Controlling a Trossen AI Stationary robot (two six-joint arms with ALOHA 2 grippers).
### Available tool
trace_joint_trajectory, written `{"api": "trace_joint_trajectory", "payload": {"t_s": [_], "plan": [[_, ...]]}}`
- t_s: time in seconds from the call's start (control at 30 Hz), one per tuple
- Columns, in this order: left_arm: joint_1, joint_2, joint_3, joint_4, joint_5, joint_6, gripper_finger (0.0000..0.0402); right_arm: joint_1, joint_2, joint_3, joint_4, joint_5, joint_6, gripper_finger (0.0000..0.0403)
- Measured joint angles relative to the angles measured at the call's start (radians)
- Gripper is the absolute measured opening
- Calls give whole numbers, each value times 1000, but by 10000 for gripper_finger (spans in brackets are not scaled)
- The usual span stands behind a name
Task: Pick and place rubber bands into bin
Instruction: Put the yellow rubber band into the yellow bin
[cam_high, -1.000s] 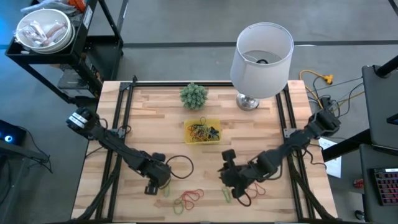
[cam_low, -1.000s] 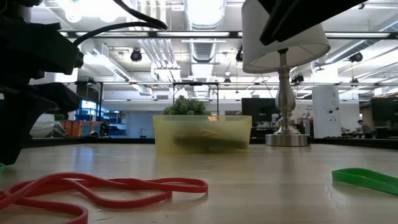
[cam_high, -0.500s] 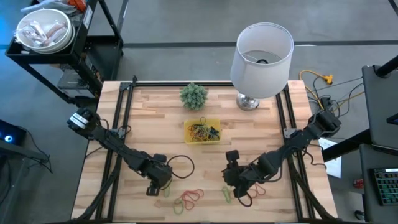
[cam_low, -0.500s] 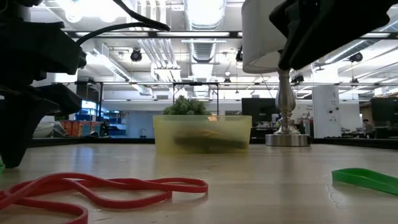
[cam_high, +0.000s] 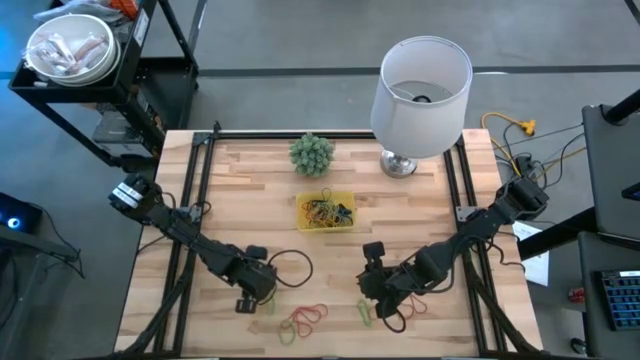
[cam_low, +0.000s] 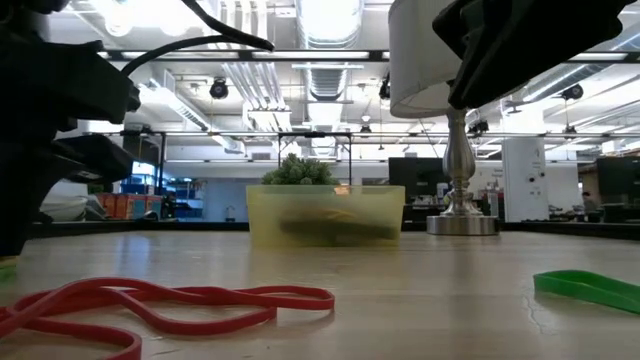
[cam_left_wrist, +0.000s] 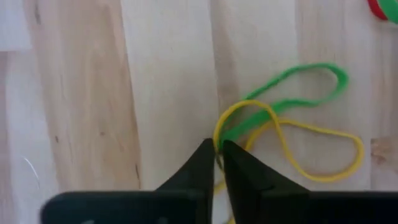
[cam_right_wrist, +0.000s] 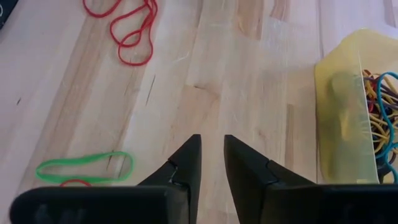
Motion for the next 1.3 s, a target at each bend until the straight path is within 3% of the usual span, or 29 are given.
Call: {"api": "trace_joint_trajectory", "payload": {"t_s": [0.3,0.47,0.73,1.0,1.3], "plan": [[-5,-13,50,-181,47,-2,1,0,0,0,-1,0,-2,61],[-4,-14,88,-271,-27,-3,0,0,0,0,-1,0,-2,61],[-3,-15,95,-260,-60,-1,0,0,0,0,0,0,0,61],[2,-11,88,-234,-188,52,0,0,0,0,5,0,2,61],[2,-6,76,-214,-183,80,0,0,0,0,6,-1,1,61]]}}
